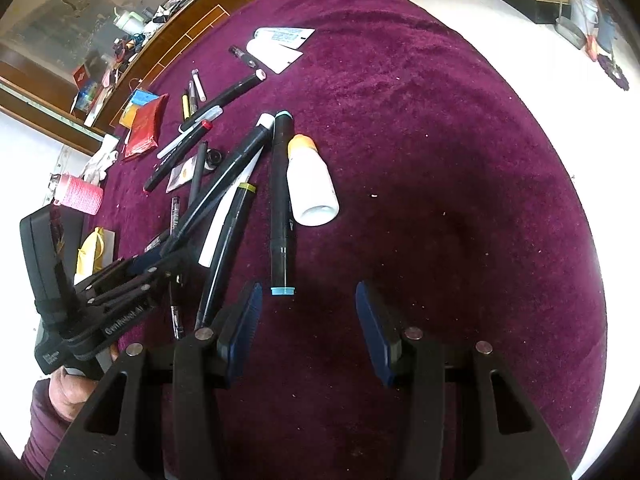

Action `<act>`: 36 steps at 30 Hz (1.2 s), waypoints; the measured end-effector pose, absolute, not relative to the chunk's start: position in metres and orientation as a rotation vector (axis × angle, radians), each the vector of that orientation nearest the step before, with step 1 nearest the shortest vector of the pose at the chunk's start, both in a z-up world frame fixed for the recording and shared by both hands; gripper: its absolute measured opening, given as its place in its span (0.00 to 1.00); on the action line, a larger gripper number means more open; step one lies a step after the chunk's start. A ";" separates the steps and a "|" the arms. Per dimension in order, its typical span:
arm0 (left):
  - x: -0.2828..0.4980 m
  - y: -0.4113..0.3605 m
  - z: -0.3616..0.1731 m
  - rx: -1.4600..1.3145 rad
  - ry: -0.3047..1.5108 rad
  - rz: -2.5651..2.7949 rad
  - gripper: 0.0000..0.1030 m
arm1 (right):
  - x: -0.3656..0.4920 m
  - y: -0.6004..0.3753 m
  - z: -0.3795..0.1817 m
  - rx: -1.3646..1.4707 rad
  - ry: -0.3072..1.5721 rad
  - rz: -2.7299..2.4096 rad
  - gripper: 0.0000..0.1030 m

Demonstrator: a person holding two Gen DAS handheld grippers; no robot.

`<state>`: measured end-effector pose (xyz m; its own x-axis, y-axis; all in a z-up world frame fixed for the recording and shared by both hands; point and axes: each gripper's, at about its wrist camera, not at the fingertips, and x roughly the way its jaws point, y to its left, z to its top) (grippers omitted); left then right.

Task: Organize objects
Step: 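Grasp a clear pen with the left tool while the right tool grasps the orange-capped bottle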

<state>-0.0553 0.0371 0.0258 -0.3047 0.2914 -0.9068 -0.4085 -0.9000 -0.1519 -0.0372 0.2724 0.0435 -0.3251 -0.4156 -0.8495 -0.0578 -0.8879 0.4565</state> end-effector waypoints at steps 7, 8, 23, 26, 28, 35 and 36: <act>-0.032 -0.003 0.030 -1.557 0.086 2.308 0.14 | -0.045 0.281 0.047 1.659 -0.611 -2.337 0.46; -0.030 -0.005 0.029 -1.564 0.078 2.310 0.14 | -0.048 0.281 0.048 1.655 -0.604 -2.342 0.46; -0.012 -0.014 0.029 -1.557 0.017 2.371 0.12 | -0.110 0.243 0.039 1.676 -0.242 -2.390 0.34; -0.004 -0.025 0.038 -1.549 -0.051 2.378 0.11 | -0.115 0.237 0.040 1.661 -0.202 -2.418 0.31; 0.003 -0.034 0.046 -1.534 -0.091 2.389 0.10 | -0.120 0.236 0.040 1.661 -0.213 -2.415 0.25; 0.019 -0.057 0.069 -1.461 -0.164 2.425 0.06 | -0.111 0.250 0.046 1.677 -0.400 -2.342 0.23; 0.021 -0.061 0.071 -1.448 -0.178 2.427 0.05 | -0.106 0.253 0.048 1.670 -0.443 -2.329 0.23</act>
